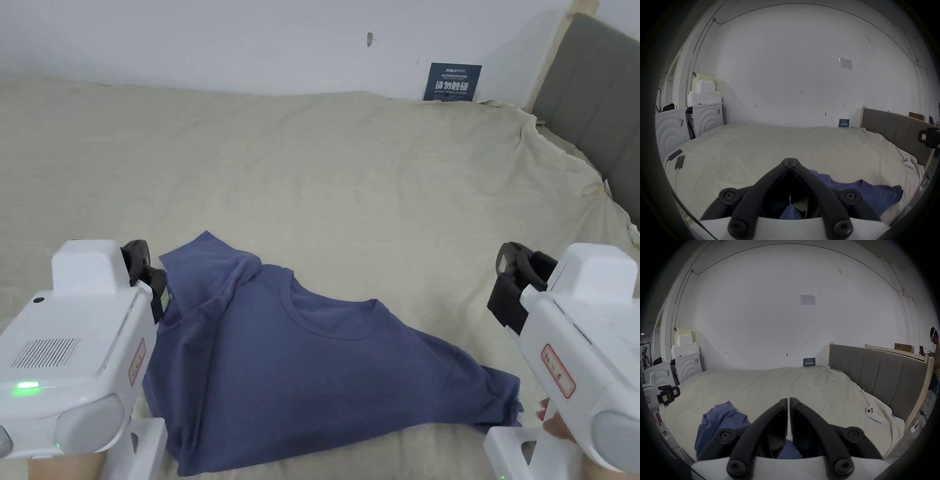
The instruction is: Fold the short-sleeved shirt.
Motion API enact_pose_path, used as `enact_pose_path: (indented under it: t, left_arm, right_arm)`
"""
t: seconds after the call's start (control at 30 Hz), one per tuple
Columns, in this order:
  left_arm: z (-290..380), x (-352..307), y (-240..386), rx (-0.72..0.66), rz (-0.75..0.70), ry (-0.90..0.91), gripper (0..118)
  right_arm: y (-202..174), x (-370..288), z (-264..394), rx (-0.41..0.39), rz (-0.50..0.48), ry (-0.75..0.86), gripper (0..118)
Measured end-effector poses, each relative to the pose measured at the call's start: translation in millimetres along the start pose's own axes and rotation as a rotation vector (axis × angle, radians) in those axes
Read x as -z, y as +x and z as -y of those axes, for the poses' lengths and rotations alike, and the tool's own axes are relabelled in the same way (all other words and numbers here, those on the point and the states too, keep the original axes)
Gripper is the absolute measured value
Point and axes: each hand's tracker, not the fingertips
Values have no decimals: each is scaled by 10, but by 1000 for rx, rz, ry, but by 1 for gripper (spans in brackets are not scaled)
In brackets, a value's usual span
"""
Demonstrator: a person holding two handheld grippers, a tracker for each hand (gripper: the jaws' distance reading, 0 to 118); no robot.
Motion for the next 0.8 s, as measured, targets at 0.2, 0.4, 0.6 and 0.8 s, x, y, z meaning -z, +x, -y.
enact_pose_path:
  t: [0.2,0.4,0.6,0.8]
  left_arm:
    - [56,10,-155,-37,-17,-34,0]
    - [-78,199,-364,-53,-27,-74,0]
    - [-413,810,-716,-195,22,-226,79]
    - [-516,1681,-964,-202,105,-475,118]
  right_arm:
    - [-38,78,66,4,-13,-44,0]
    - [-109,123,20,-9,-31,-54,0]
    - [-168,217,19,-26,-45,-72,0]
    - [-157,348,68,-38,-42,-106,0]
